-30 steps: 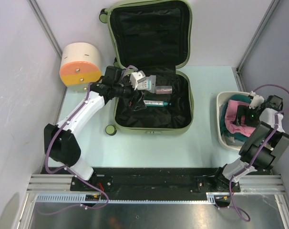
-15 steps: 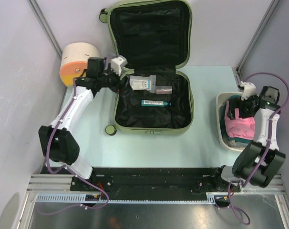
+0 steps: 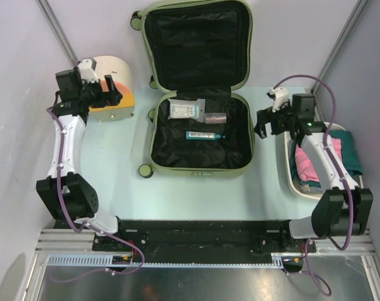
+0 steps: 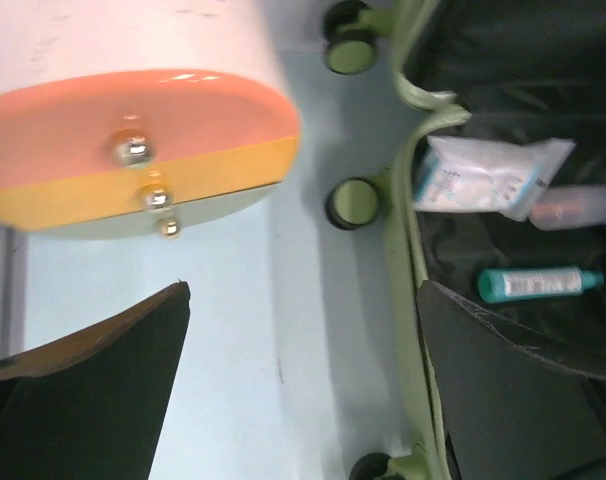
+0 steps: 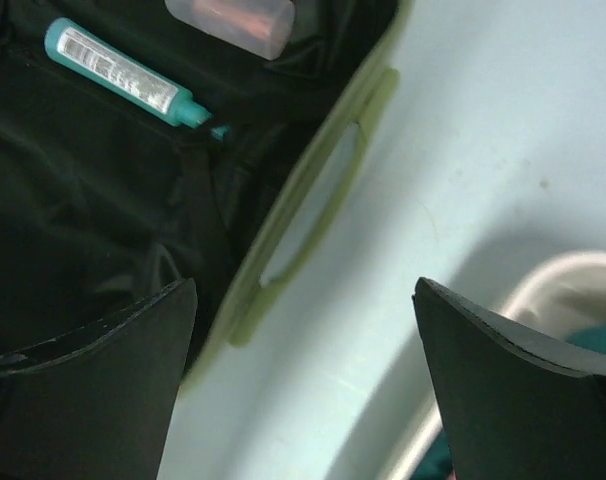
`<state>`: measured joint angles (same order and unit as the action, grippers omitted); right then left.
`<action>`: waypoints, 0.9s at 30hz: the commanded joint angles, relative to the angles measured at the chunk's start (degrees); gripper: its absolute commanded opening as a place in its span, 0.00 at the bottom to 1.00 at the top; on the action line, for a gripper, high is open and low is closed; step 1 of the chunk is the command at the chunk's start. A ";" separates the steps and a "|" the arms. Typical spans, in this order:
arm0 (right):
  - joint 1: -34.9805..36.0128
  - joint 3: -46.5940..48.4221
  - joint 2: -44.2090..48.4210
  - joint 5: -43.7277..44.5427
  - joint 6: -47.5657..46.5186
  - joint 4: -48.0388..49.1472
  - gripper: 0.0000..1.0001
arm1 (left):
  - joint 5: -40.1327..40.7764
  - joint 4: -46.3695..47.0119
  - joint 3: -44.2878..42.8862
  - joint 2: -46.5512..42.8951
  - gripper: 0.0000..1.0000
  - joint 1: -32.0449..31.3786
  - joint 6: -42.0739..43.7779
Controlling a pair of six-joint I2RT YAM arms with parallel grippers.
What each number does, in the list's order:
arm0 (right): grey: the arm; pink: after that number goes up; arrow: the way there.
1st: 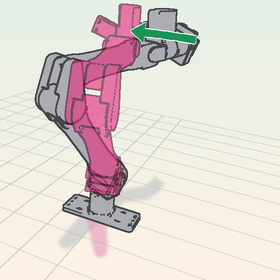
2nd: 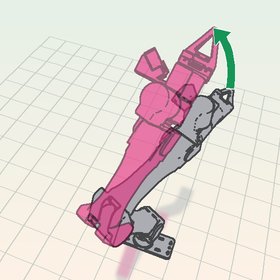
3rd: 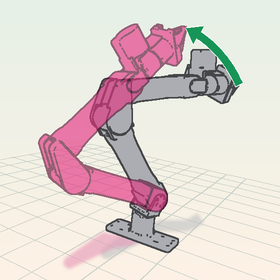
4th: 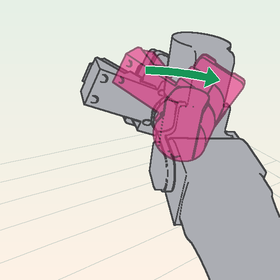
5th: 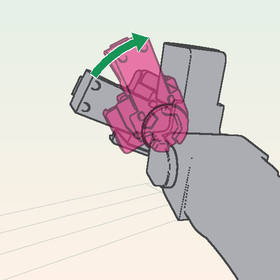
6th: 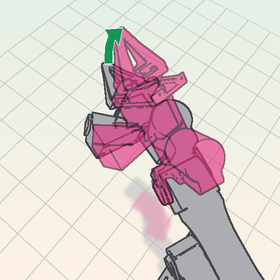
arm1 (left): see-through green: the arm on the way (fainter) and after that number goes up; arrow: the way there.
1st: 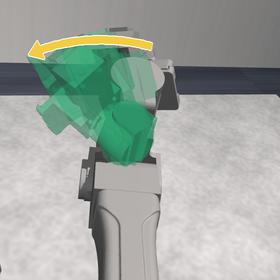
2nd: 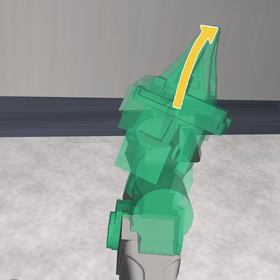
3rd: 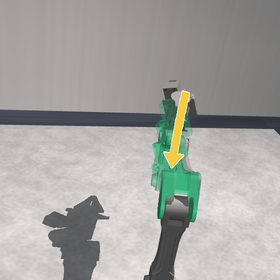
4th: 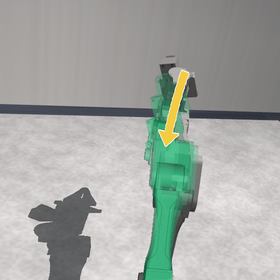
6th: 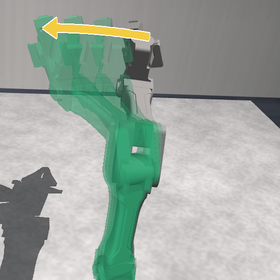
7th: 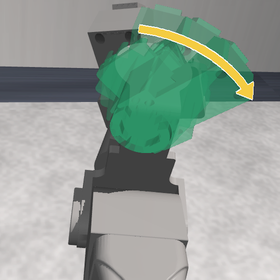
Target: Open, take out, and arrange the luggage
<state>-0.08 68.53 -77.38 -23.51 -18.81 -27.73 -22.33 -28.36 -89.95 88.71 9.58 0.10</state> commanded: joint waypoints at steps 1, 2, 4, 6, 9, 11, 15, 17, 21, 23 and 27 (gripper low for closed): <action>5.43 3.80 -5.31 4.78 7.28 9.17 0.94 | 6.16 1.82 -1.10 0.67 1.00 4.64 -9.41; 7.26 4.32 -6.45 4.96 7.73 9.79 0.94 | 6.59 1.90 -1.71 1.11 1.00 6.39 -9.76; 8.51 5.64 -8.56 5.22 8.87 10.93 0.95 | 7.30 1.99 -2.94 2.69 0.97 7.55 -10.47; 9.65 6.00 -9.19 5.57 9.14 11.73 0.94 | 5.81 1.99 -4.96 5.24 0.92 8.69 -10.56; 10.18 6.26 -9.54 6.28 9.05 12.08 0.95 | 4.32 2.08 -6.54 7.87 0.83 8.87 -10.82; 10.18 6.26 -9.54 6.80 8.88 12.08 0.95 | 3.43 2.17 -7.60 9.55 0.75 8.96 -10.91; 9.92 6.26 -9.19 9.35 9.14 11.20 0.95 | 3.17 2.26 -9.97 14.20 0.71 8.87 -11.17; 9.74 6.35 -8.93 9.79 9.14 11.03 0.95 | 2.90 2.52 -12.16 15.79 0.69 8.96 -11.17; 9.22 6.26 -8.31 9.88 8.88 9.89 0.95 | 1.50 2.87 -15.60 19.13 0.65 8.87 -11.79; 8.95 6.35 -8.22 9.80 8.70 9.45 0.95 | 0.97 3.05 -17.35 20.71 0.63 8.96 -11.96; 8.78 6.26 -8.22 9.18 8.53 9.27 0.95 | 0.36 3.31 -19.12 22.56 0.61 8.87 -12.23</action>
<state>9.04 72.47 -87.44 -14.50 -10.55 -18.90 -19.97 -27.09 -104.95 110.32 18.50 -10.57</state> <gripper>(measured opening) 0.949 0.621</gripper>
